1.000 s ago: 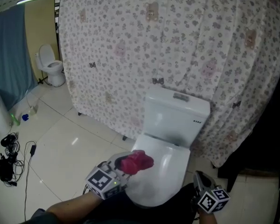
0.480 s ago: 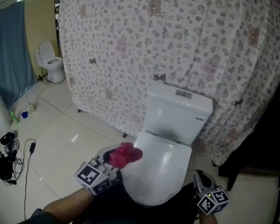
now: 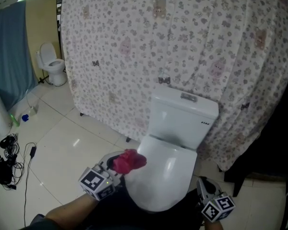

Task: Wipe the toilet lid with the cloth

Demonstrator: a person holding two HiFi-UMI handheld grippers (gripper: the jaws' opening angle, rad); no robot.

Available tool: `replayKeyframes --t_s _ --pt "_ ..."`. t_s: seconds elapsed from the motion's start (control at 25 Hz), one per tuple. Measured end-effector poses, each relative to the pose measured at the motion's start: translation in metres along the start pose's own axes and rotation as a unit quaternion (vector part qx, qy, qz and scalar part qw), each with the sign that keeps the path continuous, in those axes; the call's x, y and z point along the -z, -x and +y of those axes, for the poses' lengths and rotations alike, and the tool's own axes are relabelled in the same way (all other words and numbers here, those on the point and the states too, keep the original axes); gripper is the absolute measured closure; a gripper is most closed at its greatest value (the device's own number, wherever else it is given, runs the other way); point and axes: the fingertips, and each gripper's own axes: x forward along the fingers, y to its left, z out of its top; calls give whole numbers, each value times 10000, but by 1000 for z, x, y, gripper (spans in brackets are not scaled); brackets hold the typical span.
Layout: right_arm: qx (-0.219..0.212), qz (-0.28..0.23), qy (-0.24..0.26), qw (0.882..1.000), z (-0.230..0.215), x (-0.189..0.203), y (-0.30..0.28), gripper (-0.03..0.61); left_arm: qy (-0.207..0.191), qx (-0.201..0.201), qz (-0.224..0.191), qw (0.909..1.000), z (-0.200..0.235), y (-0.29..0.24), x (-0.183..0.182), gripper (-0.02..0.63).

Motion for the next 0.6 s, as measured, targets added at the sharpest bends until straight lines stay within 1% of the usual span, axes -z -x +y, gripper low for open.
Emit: replayKeyframes --t_s 0.6 --pt "-59 73 -34 10000 1 4 1 577 41 68 -28 10000 -8 0 0 537"
